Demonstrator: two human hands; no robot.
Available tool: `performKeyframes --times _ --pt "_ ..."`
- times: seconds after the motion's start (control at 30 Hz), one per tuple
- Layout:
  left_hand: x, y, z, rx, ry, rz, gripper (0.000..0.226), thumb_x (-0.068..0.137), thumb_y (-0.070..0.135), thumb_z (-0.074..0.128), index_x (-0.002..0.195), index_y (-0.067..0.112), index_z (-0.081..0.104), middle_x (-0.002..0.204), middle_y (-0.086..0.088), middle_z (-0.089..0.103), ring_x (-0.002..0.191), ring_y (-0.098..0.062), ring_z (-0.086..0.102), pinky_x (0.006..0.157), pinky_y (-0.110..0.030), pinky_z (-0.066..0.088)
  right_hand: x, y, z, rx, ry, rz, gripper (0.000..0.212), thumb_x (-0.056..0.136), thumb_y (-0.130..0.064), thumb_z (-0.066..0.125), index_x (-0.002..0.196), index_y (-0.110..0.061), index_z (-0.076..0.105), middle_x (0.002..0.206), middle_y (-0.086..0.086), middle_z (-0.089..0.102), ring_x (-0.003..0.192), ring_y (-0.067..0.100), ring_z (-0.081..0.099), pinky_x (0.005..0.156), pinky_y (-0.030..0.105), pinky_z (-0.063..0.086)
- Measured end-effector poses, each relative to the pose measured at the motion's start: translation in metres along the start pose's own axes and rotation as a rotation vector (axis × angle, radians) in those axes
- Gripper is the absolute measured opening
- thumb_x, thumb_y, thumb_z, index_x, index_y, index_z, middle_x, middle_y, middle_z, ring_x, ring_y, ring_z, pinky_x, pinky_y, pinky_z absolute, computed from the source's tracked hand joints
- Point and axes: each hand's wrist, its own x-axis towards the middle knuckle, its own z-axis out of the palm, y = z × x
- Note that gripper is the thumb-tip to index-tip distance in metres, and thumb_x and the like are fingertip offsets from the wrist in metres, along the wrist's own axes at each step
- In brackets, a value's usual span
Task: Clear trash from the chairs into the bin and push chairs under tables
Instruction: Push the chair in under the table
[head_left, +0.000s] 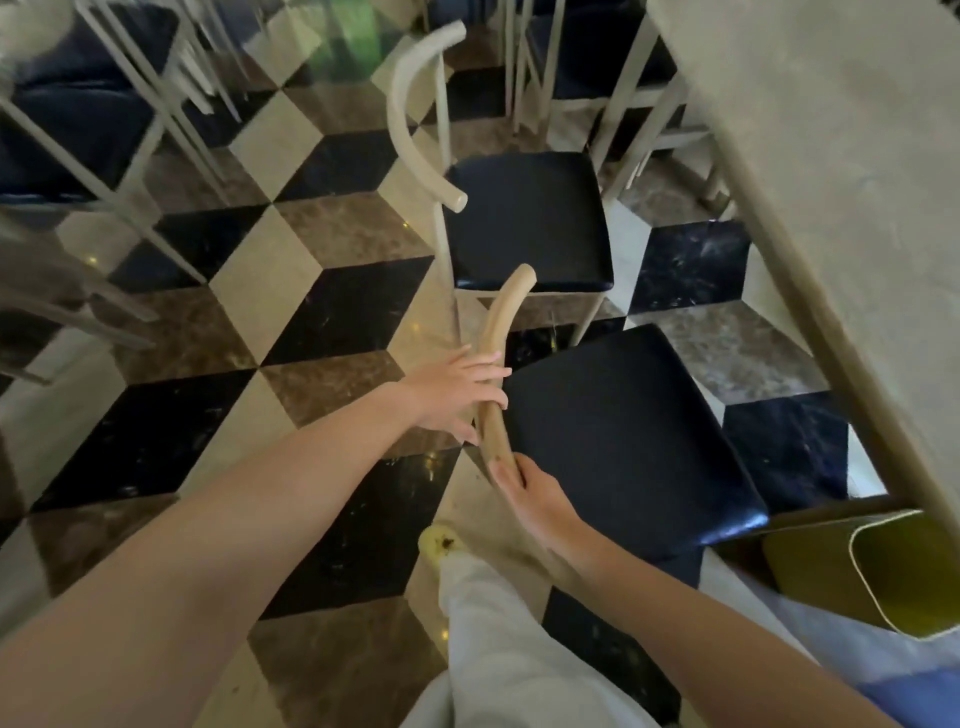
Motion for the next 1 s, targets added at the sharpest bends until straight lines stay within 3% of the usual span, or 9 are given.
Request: performKeyframes --times 0.1,0.2,0.27,0.33,0.4,0.5,0.57,0.8,1.0 --pt "0.018 -0.019 -0.005 0.023 0.005 0.105 0.049 0.084 0.047 0.063 0.129 0.033 0.052 0.156 0.006 0.029 0.15 -0.017 0.004 0.118 -0.044 -0.009 0.004 0.008 0.006 0.066 0.023 0.02 0.05 0.09 -0.058 0.045 0.128 -0.026 0.051 0.1 -0.006 0.065 0.088 0.012 0.063 0.083 0.034 0.055" --pt "0.039 -0.035 -0.011 -0.003 -0.052 0.185 0.049 0.078 0.054 0.067 0.122 0.034 0.059 0.142 0.009 0.048 0.145 -0.016 0.022 0.121 -0.051 0.005 0.008 0.01 0.008 0.108 0.067 0.052 0.044 0.088 -0.055 0.051 0.124 -0.031 0.054 0.094 -0.013 0.065 0.083 0.009 0.065 0.076 0.026 0.057" --pt "0.046 -0.039 -0.013 -0.019 -0.059 0.224 0.046 0.074 0.057 0.068 0.114 0.036 0.062 0.126 0.012 0.058 0.131 -0.013 0.041 0.117 -0.051 0.023 0.006 0.008 0.008 0.104 0.071 0.047 0.041 0.089 -0.054 0.051 0.123 -0.031 0.055 0.092 -0.013 0.066 0.081 0.009 0.066 0.074 0.023 0.058" --pt "0.053 -0.042 -0.014 -0.032 -0.058 0.28 0.044 0.073 0.058 0.069 0.109 0.033 0.065 0.114 0.012 0.063 0.115 -0.009 0.051 0.116 -0.043 0.027 0.005 0.006 0.008 0.088 0.083 0.064 0.042 0.09 -0.054 0.049 0.126 -0.032 0.053 0.091 -0.011 0.066 0.079 0.009 0.067 0.073 0.022 0.058" --pt "0.056 -0.044 -0.015 -0.065 -0.033 0.329 0.043 0.074 0.055 0.07 0.108 0.029 0.067 0.109 0.01 0.066 0.108 -0.008 0.054 0.115 -0.034 0.024 0.005 0.005 0.007 0.074 0.093 0.075 0.047 0.089 -0.055 0.048 0.13 -0.032 0.051 0.091 -0.01 0.067 0.078 0.01 0.067 0.071 0.023 0.059" --pt "0.058 -0.052 -0.018 -0.128 -0.044 0.367 0.04 0.074 0.052 0.071 0.109 0.032 0.067 0.109 0.012 0.065 0.106 -0.008 0.052 0.105 -0.037 0.04 0.008 0.006 0.008 0.05 0.089 0.091 0.048 0.087 -0.058 0.048 0.129 -0.033 0.052 0.089 -0.009 0.068 0.077 0.012 0.068 0.071 0.03 0.061" --pt "0.061 -0.057 -0.021 -0.101 -0.061 0.39 0.041 0.076 0.051 0.071 0.113 0.034 0.066 0.111 0.013 0.065 0.108 -0.007 0.052 0.103 -0.036 0.042 0.008 0.005 0.008 0.033 0.074 0.096 0.048 0.087 -0.06 0.047 0.128 -0.034 0.052 0.092 -0.009 0.069 0.079 0.013 0.068 0.073 0.033 0.061" --pt "0.086 -0.059 -0.038 -0.047 -0.275 0.446 0.048 0.074 0.051 0.073 0.119 0.036 0.064 0.111 0.014 0.067 0.104 -0.007 0.056 0.1 -0.035 0.045 0.003 -0.008 0.003 -0.009 0.099 0.175 0.053 0.088 -0.06 0.045 0.133 -0.031 0.049 0.086 -0.015 0.062 0.079 0.003 0.062 0.071 0.018 0.05" --pt "0.093 -0.066 -0.036 -0.029 -0.261 0.581 0.046 0.078 0.046 0.071 0.121 0.034 0.063 0.116 0.013 0.067 0.109 -0.006 0.057 0.103 -0.033 0.043 -0.006 -0.014 0.019 -0.143 0.292 0.279 0.055 0.085 -0.067 0.039 0.123 -0.03 0.054 0.092 -0.01 0.066 0.081 0.006 0.063 0.078 0.03 0.056"
